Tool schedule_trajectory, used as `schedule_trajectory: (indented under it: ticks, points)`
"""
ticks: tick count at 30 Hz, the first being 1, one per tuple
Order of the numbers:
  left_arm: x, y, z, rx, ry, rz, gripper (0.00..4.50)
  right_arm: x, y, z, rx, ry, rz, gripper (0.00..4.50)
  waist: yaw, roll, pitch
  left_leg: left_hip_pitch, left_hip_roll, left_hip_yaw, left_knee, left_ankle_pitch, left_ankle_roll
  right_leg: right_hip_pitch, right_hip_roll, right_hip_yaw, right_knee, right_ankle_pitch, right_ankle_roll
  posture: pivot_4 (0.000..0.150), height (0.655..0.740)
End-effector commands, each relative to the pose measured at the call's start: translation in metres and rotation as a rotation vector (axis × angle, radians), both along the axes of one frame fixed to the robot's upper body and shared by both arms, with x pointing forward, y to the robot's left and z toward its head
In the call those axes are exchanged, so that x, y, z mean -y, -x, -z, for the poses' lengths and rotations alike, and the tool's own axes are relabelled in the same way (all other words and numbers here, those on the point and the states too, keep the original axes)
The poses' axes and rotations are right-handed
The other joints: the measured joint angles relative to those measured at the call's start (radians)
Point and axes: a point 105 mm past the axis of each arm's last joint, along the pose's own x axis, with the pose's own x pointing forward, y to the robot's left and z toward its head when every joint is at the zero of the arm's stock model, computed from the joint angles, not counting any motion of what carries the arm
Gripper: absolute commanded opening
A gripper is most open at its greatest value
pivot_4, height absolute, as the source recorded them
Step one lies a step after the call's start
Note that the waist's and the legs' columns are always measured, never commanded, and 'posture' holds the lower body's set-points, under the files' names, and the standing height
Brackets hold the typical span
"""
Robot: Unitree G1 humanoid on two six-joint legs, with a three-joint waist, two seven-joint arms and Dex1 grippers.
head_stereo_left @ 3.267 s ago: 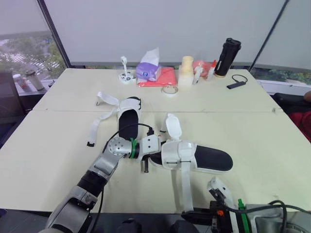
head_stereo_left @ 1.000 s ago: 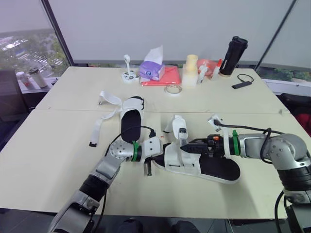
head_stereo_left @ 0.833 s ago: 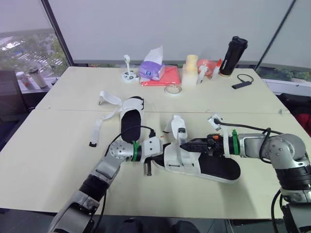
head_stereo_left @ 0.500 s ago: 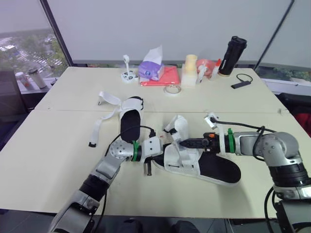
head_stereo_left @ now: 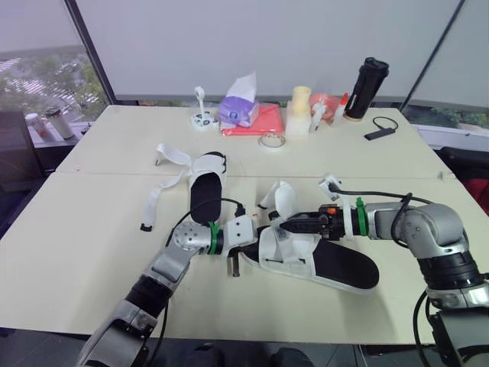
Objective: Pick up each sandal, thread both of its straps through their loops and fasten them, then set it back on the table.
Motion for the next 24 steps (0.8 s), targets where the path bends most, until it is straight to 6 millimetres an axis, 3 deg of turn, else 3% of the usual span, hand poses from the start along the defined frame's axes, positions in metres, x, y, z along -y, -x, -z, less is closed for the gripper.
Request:
schedule_trajectory:
  ticks: [1,5,13,16,20,24]
  points:
    - [-0.013,0.000,0.032,-0.082,-0.095,-0.058,0.00,-0.005,0.005,-0.007,0.003,0.008,-0.058,2.79,0.000,0.000,0.000,0.000,0.000,0.000,0.000,0.000,0.000,0.000,0.000,0.000,0.000,0.000,0.000,0.150,0.7400]
    - [-0.013,0.000,0.032,-0.081,-0.092,-0.063,0.00,-0.005,0.001,0.002,-0.013,0.098,-0.051,2.79,0.000,0.000,0.000,0.000,0.000,0.000,0.000,0.000,0.000,0.000,-0.001,0.000,0.000,0.000,0.000,0.150,0.7400]
    - [-0.012,0.000,0.033,-0.082,-0.082,-0.069,0.00,-0.018,-0.003,-0.002,-0.021,0.088,-0.068,2.79,0.002,0.000,0.000,0.000,0.000,0.001,0.000,0.000,0.000,0.000,-0.003,-0.003,0.000,0.000,0.000,0.150,0.7400]
    - [-0.012,0.000,0.033,-0.082,-0.081,-0.074,0.00,-0.021,-0.006,-0.001,-0.013,0.085,-0.056,1.91,0.002,0.000,0.000,0.000,0.000,0.001,0.000,0.000,0.000,0.000,-0.003,-0.003,0.000,0.000,0.000,0.150,0.7400]
    - [-0.013,0.000,0.034,-0.084,-0.083,-0.077,0.00,-0.021,-0.009,-0.006,0.000,0.058,-0.042,0.03,0.002,0.000,0.000,0.000,0.000,0.001,0.000,0.000,0.000,0.000,-0.004,-0.003,0.000,0.000,0.000,0.150,0.7400]
    - [-0.012,0.001,0.035,-0.087,-0.084,-0.075,0.00,-0.019,-0.013,-0.017,0.041,0.003,-0.014,0.03,0.002,0.000,0.000,0.000,0.000,0.002,0.000,0.000,0.000,0.000,-0.004,-0.003,0.000,0.000,0.000,0.150,0.7400]
